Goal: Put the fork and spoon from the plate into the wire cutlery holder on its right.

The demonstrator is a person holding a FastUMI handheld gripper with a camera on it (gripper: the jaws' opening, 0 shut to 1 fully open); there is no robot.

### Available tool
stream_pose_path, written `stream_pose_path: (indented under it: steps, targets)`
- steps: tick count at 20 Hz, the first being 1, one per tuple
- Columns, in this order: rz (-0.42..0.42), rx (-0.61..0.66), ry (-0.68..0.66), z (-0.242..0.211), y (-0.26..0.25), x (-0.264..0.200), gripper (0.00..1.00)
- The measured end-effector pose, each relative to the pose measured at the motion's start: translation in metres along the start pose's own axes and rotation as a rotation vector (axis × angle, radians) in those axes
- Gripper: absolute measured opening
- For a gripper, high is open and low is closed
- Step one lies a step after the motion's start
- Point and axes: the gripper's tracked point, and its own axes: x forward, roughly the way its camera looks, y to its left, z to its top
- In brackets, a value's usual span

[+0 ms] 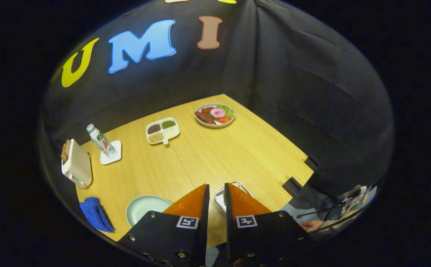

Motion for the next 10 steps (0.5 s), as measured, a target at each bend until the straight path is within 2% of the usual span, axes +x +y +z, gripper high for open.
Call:
stream_pose_path:
  steps: [4, 10]
  targets:
    - [0.097, -0.038, -0.242, 0.059, 0.021, -0.028, 0.22]
    - [0.22, -0.11, -0.519, 0.127, 0.053, -0.08, 0.22]
